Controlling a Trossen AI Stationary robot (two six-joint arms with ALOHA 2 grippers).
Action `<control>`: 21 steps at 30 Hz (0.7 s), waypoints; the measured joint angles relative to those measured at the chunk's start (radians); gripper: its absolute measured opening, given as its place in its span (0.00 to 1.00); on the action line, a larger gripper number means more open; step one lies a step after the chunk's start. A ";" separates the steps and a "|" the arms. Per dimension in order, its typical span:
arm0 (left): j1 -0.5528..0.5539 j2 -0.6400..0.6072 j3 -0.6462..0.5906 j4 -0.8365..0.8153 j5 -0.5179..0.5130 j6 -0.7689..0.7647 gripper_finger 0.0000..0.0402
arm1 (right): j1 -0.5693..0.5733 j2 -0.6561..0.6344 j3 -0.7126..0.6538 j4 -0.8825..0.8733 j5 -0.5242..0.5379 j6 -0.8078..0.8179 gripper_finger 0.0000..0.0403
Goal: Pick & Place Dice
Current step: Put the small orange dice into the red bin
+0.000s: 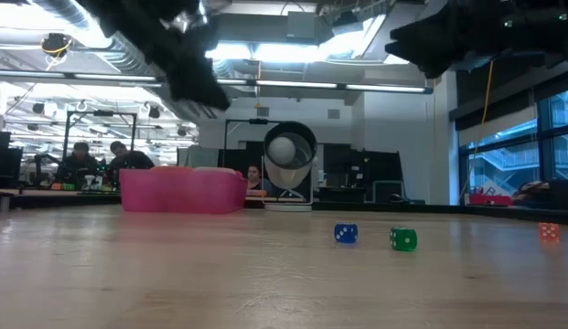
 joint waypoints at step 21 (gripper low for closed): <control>-0.435 0.010 -0.325 0.681 -0.026 0.036 0.27 | 0.067 -0.118 0.000 -0.457 -0.122 0.290 0.52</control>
